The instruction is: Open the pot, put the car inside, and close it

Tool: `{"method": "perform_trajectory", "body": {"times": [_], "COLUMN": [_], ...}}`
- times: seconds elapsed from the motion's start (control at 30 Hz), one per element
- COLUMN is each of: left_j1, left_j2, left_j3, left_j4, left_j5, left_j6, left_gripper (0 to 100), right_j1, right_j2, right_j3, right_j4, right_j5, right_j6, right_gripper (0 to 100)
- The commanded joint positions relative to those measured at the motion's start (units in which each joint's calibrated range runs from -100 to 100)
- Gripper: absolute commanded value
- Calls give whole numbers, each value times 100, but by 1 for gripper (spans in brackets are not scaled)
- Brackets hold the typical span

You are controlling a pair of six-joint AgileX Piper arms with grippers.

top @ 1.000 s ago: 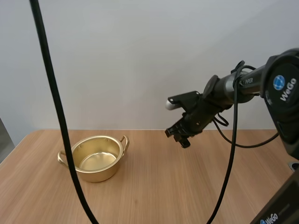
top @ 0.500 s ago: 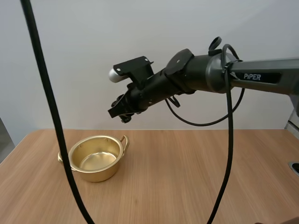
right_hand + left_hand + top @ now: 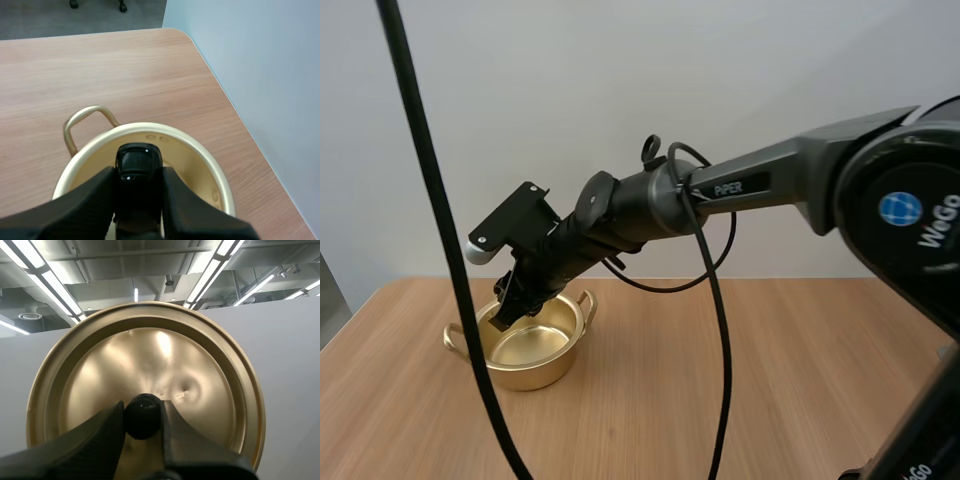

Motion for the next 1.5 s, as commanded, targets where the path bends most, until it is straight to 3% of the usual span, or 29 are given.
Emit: {"method": "perform_trajectory", "body": {"times": [0.0, 0.67, 0.73, 0.83, 0.87, 1.17, 1.47], "left_j1": [4, 4, 4, 4, 4, 36, 35], "left_j2": [-3, -3, -3, -3, -3, -3, -3], "left_j3": [0, -11, -11, -11, -11, -11, -11], "left_j4": [2, 12, 12, 12, 12, 24, 119], "left_j5": [6, -273, -273, -273, -273, -274, -274], "left_j6": [21, 95, 95, 95, 95, 95, 95], "left_gripper": [0, 0, 0, 0, 0, 0, 0], "right_j1": [3, 3, 3, 3, 3, 3, -55], "right_j2": [408, 1925, 1925, 1925, 1925, 1675, -162], "right_j3": [-148, -817, -817, -817, -817, -817, -817], "right_j4": [-67, -928, -926, -901, -930, -1108, -1108], "right_j5": [151, 69, 69, -144, -206, -56, 76], "right_j6": [11, 11, 11, 201, 246, 282, 684], "right_gripper": [0, 0, 27, 91, 100, 100, 100]}}
